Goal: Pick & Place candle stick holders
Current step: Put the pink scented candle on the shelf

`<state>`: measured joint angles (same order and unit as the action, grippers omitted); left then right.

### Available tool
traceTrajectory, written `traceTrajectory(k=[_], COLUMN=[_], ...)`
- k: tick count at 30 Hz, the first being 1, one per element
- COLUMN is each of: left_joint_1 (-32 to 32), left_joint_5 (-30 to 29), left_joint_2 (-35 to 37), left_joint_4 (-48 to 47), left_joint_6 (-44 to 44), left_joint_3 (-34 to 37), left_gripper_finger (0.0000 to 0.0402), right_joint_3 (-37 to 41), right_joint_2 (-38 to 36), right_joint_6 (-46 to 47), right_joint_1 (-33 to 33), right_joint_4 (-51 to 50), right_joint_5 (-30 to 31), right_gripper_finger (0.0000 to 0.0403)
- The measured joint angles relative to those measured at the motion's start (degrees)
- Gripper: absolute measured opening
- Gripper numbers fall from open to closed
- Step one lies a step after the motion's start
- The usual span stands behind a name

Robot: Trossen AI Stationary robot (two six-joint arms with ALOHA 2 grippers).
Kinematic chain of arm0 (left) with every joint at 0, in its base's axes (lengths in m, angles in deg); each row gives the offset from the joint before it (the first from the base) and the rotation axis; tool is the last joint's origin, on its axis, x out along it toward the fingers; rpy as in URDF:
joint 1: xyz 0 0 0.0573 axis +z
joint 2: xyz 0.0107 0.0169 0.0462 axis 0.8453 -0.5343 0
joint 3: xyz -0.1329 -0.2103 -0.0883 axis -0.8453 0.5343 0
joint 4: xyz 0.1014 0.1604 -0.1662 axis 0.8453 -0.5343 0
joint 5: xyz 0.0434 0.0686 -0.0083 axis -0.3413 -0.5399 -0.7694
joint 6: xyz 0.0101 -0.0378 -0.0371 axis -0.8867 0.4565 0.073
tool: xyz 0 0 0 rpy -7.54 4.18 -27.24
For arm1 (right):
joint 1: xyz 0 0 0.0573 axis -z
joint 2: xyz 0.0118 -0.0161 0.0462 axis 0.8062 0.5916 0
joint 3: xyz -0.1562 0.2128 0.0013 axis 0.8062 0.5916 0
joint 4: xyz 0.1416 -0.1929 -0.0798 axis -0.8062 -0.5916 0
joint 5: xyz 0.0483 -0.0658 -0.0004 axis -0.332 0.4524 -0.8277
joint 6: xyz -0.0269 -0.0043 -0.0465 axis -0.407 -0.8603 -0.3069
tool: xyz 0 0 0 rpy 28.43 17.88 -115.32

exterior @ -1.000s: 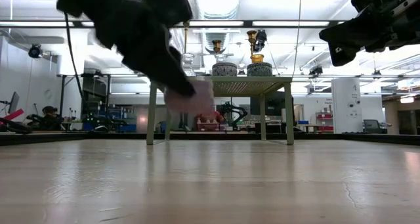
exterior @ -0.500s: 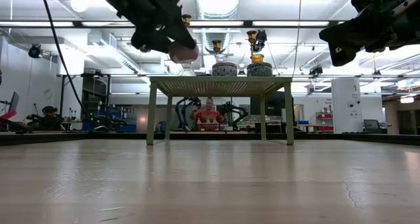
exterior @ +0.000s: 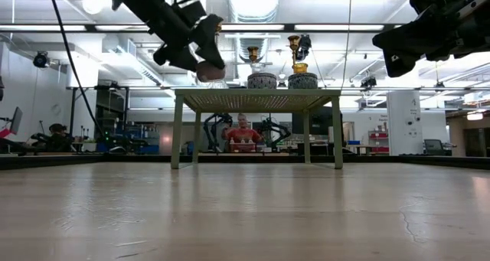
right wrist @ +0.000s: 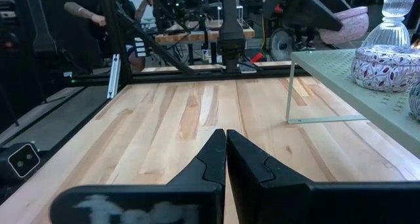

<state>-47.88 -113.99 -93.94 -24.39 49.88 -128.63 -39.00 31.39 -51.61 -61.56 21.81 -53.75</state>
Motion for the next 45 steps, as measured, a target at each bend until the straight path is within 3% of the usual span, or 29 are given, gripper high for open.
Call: traceTrajectory(k=[29, 40, 45], left_joint_1=[0.98, 0.85, 0.85], left_joint_5=[1.55, 2.62, 2.56], left_joint_2=[-6.78, -6.93, -6.91], left_joint_4=[4.23, 4.62, 4.70], left_joint_6=[0.82, -0.25, -0.48], left_joint_3=[-0.10, 0.02, 0.02], left_gripper_finger=[0.0310, 0.0373, 0.0382], right_joint_3=[0.00, 0.01, 0.00], right_joint_2=[0.00, 0.00, -0.02], right_joint_6=[0.00, 0.00, 0.00], right_joint_1=[0.00, 0.00, 0.00], right_joint_4=[0.02, 0.02, 0.02], right_joint_5=[0.00, 0.00, 0.00], right_gripper_finger=[0.0008, 0.0008, 0.0008])
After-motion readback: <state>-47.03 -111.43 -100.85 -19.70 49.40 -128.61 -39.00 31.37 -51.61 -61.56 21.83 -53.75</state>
